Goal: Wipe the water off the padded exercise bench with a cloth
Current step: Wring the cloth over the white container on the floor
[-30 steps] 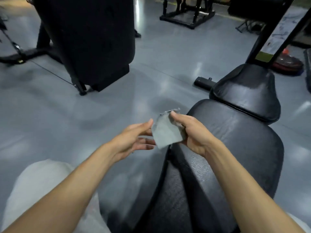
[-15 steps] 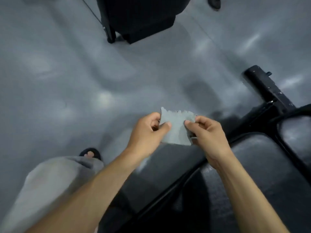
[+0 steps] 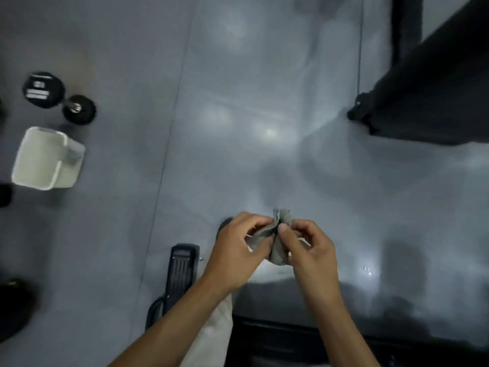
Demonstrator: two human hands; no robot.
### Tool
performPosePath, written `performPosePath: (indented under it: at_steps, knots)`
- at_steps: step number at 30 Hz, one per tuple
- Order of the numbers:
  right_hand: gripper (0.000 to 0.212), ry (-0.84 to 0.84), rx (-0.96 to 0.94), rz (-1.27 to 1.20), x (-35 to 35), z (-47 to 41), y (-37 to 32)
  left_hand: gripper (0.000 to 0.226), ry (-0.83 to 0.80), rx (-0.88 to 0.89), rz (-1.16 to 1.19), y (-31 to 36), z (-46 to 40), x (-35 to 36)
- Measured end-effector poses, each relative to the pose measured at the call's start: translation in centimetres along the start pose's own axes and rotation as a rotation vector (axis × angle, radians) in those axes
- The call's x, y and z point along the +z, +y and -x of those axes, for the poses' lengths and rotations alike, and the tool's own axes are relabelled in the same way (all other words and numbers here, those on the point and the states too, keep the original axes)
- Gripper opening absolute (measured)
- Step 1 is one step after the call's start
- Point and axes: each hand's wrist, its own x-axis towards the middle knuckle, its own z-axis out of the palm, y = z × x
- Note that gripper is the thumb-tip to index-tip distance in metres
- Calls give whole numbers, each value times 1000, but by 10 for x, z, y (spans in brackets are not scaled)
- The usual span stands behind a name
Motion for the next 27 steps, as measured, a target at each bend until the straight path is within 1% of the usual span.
performPosePath:
  at_steps: [3,5,8,9,11,12,14,16,17,19,21,23,25,27]
  knots:
    - [13,-139,-16,41,55,-22,-96,33,21,-18,42,47,-32,-88]
    - [22,-241,-9,32,77,-28,-138,34,21,-47,104,69,-47,-124]
    - [37,-397,37,27,118,-33,-202,40,105,-102,135,96,-66,-188]
    - [40,-445,36,34,125,-33,-218,41,119,-108,131,106,-70,-202]
    - [44,-543,17,65,133,-30,-244,35,165,-117,151,121,-76,-222]
    - [43,-575,7,76,133,-29,-256,32,181,-121,177,129,-77,-229]
    - [38,-595,-33,104,127,-27,-278,37,174,-133,269,147,-79,-235]
    - [29,-585,-132,163,118,-28,-302,38,181,-155,400,162,-82,-238]
    - [26,-571,-221,237,112,-30,-313,37,185,-164,448,169,-83,-239]
    - [28,-578,-408,423,103,-36,-335,43,189,-173,509,185,-88,-239]
    - [35,-627,-540,566,102,-47,-356,49,195,-175,566,200,-96,-240]
    - [39,-686,-642,681,106,-62,-375,52,236,-164,629,217,-102,-245]
    - [41,-750,-724,759,117,-80,-392,55,306,-147,672,229,-107,-252]
    - [41,-861,-754,810,132,-93,-407,60,411,-143,711,237,-108,-259]
